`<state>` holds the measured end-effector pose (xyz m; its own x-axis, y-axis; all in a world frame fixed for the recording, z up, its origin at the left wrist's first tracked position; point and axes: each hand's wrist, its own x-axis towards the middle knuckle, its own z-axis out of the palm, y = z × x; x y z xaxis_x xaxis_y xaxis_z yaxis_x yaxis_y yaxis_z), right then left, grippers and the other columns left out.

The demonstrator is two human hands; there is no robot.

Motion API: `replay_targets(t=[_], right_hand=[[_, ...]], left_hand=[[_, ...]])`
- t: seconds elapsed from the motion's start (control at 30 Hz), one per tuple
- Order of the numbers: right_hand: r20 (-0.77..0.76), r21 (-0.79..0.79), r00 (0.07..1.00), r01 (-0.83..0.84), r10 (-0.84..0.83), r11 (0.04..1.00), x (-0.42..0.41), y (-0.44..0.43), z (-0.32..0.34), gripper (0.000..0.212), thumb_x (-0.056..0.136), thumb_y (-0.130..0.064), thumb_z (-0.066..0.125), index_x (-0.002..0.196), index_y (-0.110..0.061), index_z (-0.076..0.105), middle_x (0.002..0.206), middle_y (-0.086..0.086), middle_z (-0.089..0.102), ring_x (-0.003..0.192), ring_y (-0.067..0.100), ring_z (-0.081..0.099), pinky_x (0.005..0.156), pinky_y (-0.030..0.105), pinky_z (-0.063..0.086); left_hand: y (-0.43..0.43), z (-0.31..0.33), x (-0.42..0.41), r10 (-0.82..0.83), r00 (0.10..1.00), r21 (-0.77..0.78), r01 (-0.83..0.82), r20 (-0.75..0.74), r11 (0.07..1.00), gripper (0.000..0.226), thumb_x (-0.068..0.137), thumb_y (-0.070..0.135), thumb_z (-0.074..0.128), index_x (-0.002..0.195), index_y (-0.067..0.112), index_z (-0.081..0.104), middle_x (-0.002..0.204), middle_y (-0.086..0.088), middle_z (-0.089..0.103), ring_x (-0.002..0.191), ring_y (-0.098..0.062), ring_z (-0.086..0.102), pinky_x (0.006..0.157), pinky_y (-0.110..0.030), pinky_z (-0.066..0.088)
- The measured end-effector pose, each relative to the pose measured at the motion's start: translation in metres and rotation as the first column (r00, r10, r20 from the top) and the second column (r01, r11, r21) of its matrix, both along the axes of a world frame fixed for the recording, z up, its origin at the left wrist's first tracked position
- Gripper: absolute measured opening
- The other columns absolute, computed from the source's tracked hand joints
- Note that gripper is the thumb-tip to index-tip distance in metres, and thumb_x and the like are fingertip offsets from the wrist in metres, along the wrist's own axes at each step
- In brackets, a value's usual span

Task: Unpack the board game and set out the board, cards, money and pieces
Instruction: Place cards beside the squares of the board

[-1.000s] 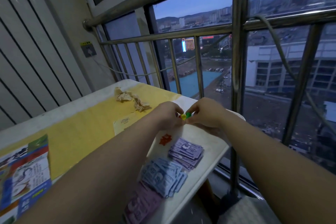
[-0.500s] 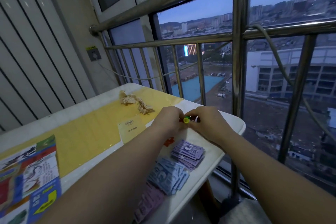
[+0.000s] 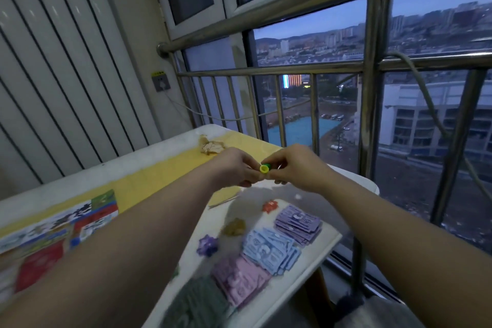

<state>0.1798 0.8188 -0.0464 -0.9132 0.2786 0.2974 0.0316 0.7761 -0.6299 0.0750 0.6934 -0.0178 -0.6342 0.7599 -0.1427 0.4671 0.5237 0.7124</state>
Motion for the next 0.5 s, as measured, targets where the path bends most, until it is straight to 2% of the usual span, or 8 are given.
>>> replay_targets(t=[0.13, 0.3, 0.4, 0.5], right_hand=[[0.029, -0.044, 0.991, -0.131, 0.132, 0.99, -0.019, -0.044, 0.021, 0.021, 0.084, -0.015, 0.07, 0.104, -0.013, 0.073, 0.081, 0.005, 0.073, 0.065, 0.003, 0.066, 0.068, 0.02, 0.055], [0.053, -0.126, 0.956, -0.28, 0.289, 0.952, -0.032, -0.129, 0.039, 0.024, 0.084, -0.014, 0.069, 0.108, -0.009, 0.071, 0.089, 0.008, 0.073, 0.073, 0.008, 0.069, 0.075, 0.02, 0.057], [0.028, -0.284, 0.93, -0.345, 0.367, 0.895, -0.033, -0.187, 0.046, 0.025, 0.084, -0.007, 0.069, 0.109, -0.003, 0.069, 0.093, 0.012, 0.073, 0.077, 0.015, 0.07, 0.074, 0.02, 0.057], [0.006, -0.418, 0.892, -0.409, 0.452, 0.811, -0.028, -0.244, 0.052, 0.029, 0.083, 0.003, 0.067, 0.112, 0.003, 0.065, 0.098, 0.021, 0.07, 0.079, 0.023, 0.068, 0.074, 0.024, 0.058]], left_hand=[[-0.058, 0.02, -0.012, 0.076, 0.983, 0.031, -0.083, 0.169, 0.996, 0.006, 0.084, 0.012, 0.069, 0.089, 0.008, 0.068, 0.082, -0.004, 0.063, 0.074, -0.011, 0.061, 0.066, -0.018, 0.052], [-0.158, 0.035, -0.01, 0.192, 0.93, 0.06, -0.221, 0.313, 0.973, 0.003, 0.086, 0.008, 0.064, 0.089, 0.006, 0.064, 0.076, -0.004, 0.062, 0.065, -0.006, 0.062, 0.065, -0.015, 0.054], [-0.222, 0.043, 0.001, 0.254, 0.89, 0.096, -0.31, 0.378, 0.946, 0.003, 0.087, 0.005, 0.062, 0.085, 0.004, 0.061, 0.073, -0.005, 0.062, 0.06, -0.004, 0.063, 0.065, -0.015, 0.055], [-0.281, 0.047, 0.017, 0.304, 0.855, 0.105, -0.379, 0.419, 0.919, 0.008, 0.086, 0.007, 0.062, 0.079, 0.004, 0.061, 0.067, -0.003, 0.064, 0.063, -0.007, 0.062, 0.068, -0.016, 0.056]])
